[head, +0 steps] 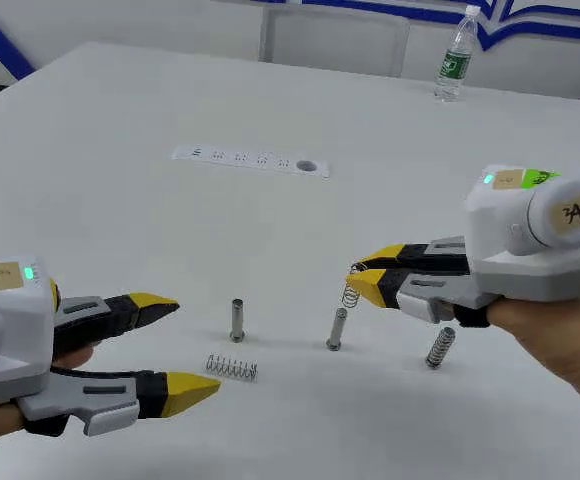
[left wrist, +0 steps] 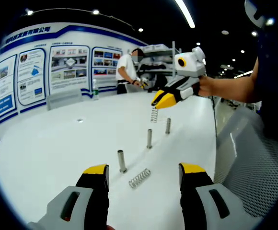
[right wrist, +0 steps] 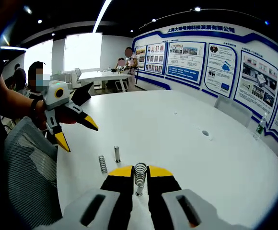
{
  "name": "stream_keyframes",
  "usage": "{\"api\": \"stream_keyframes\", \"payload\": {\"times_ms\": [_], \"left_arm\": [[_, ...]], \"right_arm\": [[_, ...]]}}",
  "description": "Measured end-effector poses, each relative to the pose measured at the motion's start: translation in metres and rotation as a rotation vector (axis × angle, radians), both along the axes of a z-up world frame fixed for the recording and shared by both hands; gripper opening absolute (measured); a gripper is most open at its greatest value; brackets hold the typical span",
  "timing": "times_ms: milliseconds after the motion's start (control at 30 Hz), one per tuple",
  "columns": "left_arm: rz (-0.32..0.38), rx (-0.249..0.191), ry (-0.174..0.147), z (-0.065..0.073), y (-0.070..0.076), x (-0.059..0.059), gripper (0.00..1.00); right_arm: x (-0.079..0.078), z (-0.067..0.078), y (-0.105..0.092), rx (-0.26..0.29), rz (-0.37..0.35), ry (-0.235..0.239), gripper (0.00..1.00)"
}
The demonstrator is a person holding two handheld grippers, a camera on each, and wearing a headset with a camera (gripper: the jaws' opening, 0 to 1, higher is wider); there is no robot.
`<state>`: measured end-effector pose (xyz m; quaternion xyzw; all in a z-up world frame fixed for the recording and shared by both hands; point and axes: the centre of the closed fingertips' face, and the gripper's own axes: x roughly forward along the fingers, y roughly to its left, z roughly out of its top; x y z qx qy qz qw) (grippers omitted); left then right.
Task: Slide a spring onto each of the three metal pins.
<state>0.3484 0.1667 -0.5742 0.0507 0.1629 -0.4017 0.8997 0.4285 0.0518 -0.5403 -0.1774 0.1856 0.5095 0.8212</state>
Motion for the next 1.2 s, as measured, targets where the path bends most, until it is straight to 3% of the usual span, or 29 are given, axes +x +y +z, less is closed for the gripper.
{"api": "stream_keyframes", "payload": {"times_ms": [200, 900, 1200], "left_arm": [[0.002, -0.004, -0.001, 0.001, -0.001, 0.0, 0.6], [0.003, -0.002, 0.008, -0.002, 0.0, -0.001, 0.6], [0.002, -0.001, 0.008, -0.002, 0.001, 0.0, 0.6]], "right_arm": [[0.005, -0.015, 0.0, -0.003, -0.01, 0.005, 0.11], [0.011, -0.025, 0.003, 0.0, -0.025, 0.019, 0.11], [0.012, -0.038, 0.003, -0.01, -0.034, 0.041, 0.11]]}}
